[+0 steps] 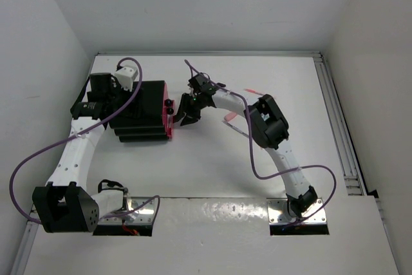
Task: Sort the stationery into containers
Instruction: Close the drawer in the storage box, then open the drawer in the storage box.
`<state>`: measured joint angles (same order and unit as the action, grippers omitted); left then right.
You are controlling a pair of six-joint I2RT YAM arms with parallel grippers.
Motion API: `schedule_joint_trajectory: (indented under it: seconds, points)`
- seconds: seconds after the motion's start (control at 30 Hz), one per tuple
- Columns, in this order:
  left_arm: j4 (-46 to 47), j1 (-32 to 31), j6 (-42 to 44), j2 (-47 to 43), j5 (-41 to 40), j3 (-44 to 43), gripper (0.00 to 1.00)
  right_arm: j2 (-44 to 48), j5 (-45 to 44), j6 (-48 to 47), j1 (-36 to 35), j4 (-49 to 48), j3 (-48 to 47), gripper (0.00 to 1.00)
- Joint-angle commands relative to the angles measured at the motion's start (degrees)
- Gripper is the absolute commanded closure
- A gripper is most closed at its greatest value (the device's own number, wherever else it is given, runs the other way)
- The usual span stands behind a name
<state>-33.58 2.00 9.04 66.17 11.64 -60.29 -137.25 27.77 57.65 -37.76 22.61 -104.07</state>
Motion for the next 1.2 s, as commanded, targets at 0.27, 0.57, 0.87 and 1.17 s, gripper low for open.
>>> schedule_joint_trajectory:
  seconds: [0.27, 0.57, 0.87, 1.17]
  points:
    - [-3.42, 0.29, 2.39, 0.54, -0.39, -0.35, 0.19, -3.81, 6.59, 8.35, -1.44, -11.80, -3.51, 0.61]
    - [-3.42, 0.37, 2.21, 1.24, 0.22, -0.53, 0.19, 1.53, 10.11, 7.66, 2.15, -14.43, 3.96, 0.64]
    - [-2.98, 0.64, 1.86, 1.33, 1.02, -0.18, 0.20, 7.43, 18.45, 7.04, 6.91, -27.94, 14.33, 0.71]
    - [-2.89, 0.55, 1.60, 1.85, 1.72, -0.53, 0.20, 5.51, 21.18, 12.22, 6.03, -38.78, 14.25, 0.67]
